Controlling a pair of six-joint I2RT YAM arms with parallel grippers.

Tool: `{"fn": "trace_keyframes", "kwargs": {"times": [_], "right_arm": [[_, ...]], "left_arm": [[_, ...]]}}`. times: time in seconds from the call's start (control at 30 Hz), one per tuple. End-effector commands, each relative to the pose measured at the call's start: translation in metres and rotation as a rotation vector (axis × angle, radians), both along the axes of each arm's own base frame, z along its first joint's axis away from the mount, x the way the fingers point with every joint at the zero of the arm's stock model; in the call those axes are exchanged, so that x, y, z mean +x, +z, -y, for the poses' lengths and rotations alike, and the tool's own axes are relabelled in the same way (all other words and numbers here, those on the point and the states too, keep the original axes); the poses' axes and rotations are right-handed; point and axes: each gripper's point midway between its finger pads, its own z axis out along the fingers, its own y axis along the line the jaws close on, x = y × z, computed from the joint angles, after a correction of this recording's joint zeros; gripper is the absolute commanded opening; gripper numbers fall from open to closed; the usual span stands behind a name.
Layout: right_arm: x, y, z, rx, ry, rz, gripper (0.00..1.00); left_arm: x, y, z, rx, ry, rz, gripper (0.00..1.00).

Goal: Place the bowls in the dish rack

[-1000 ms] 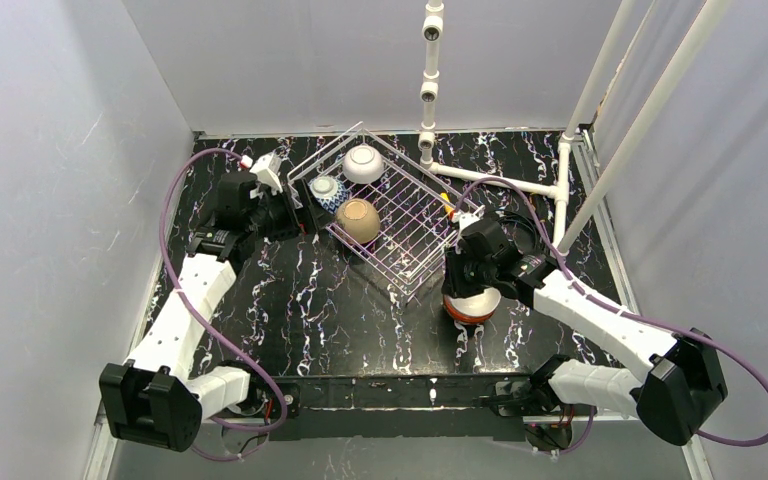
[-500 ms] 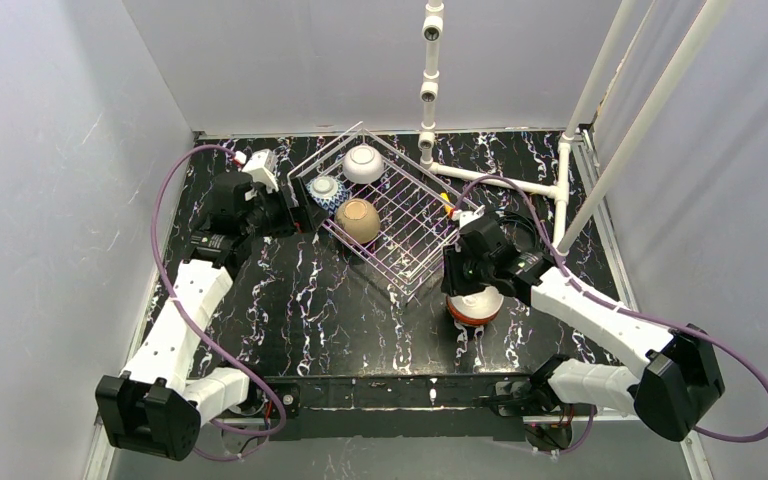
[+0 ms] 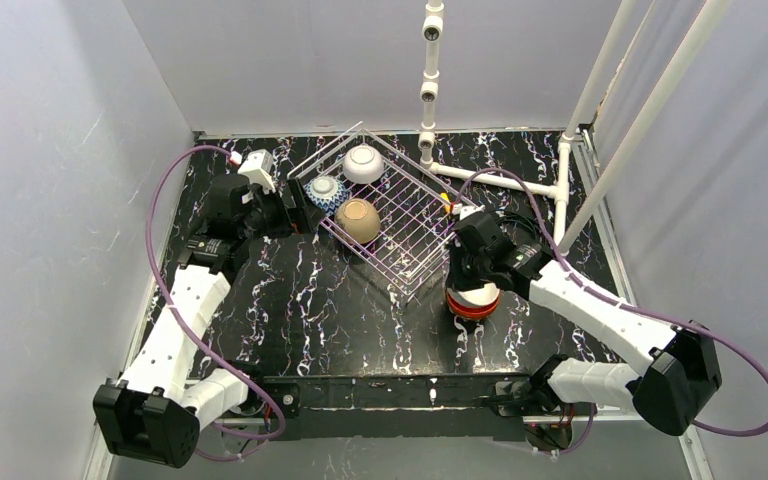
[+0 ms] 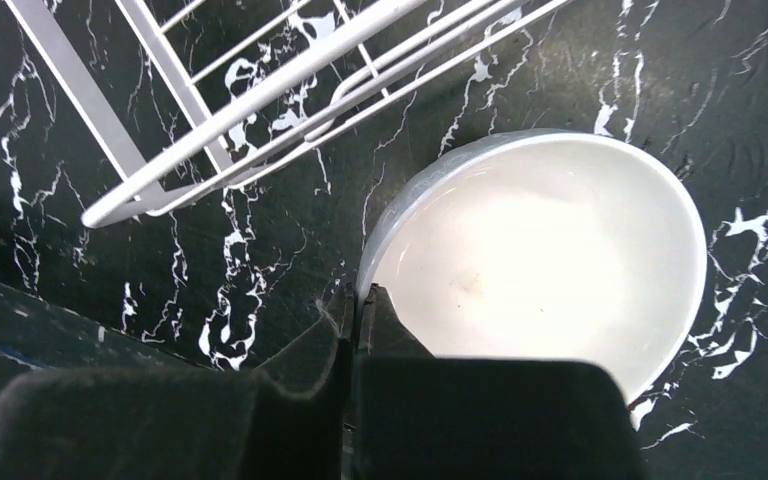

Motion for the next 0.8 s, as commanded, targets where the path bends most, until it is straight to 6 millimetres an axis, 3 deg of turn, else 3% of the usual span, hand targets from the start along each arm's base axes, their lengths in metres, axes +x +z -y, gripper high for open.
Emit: {"fn": "trace_keyframes", "kwargs": {"times": [0.0, 0.2, 0.37, 0.57, 0.77], "right_arm": [[0.014, 0.041, 0.004, 0.031, -0.095, 0.086, 0.01], [0.02, 0.086, 0.01, 0.099, -0.167, 0.168, 0.01], [0.024, 0.141, 0.0, 0.283, -0.191, 0.273, 0.01], [0.038, 0.21, -0.039, 0.66, -0.184, 0.398, 0.01], [0.084, 0.259, -0.087, 0.907, -0.19, 0.521, 0.01]], "left_arm": [[-0.006, 0.005, -0.004, 0.02, 0.005, 0.032, 0.98], [-0.009, 0.007, -0.005, 0.018, 0.011, 0.043, 0.98], [-0.011, 0.013, -0.006, 0.007, 0.016, 0.065, 0.98], [-0.015, 0.022, -0.004, -0.029, 0.027, 0.08, 0.98], [-0.016, 0.025, -0.01, -0.037, 0.069, 0.086, 0.98]]}}
